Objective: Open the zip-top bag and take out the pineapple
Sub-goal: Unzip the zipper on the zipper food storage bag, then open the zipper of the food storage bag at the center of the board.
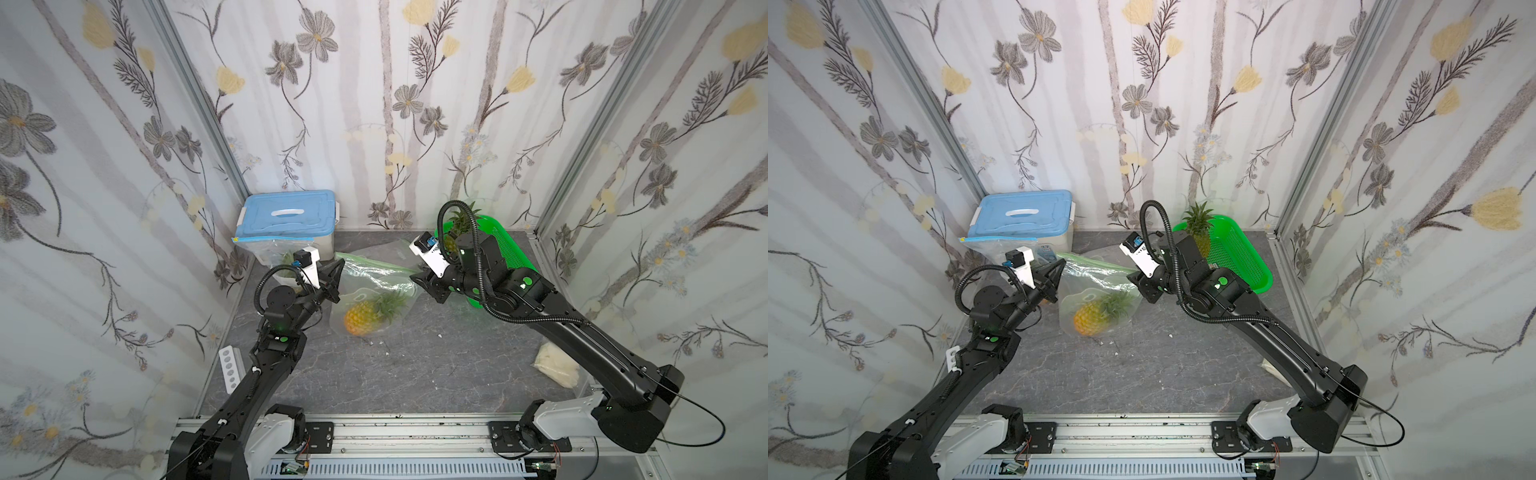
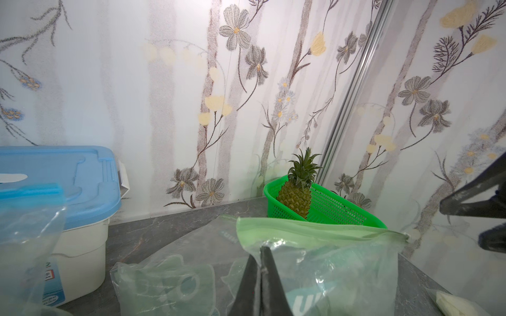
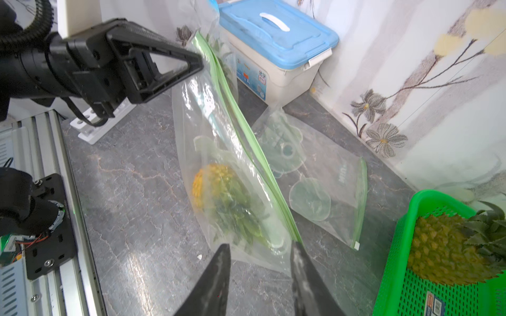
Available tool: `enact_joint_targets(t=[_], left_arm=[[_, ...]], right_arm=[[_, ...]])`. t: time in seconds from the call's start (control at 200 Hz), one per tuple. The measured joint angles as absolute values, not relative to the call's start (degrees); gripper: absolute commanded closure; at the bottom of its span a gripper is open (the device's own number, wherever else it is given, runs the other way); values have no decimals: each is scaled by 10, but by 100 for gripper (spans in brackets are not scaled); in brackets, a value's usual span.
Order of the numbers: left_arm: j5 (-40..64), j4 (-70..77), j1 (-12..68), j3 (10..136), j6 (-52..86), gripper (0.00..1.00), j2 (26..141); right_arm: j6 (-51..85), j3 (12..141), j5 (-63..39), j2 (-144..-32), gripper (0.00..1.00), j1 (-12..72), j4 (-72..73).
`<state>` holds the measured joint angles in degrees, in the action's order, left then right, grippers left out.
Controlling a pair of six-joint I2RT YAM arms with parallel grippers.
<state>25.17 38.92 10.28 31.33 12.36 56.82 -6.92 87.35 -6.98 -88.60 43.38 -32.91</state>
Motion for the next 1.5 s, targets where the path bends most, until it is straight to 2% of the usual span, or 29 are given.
enact_joint_targets(t=[0.275,0.53,1.504], left_arm=[[272,392,104,307,120,100,554],[277,387,105,307,117,100,547],[276,383,107,307,117,100,544]], right_arm=[[-89,999,-60,-1019,65,436,-325],[-117,1082,-63,-1084,67,435,-328],[-131,1034,-91,-1069,67,459,-340]])
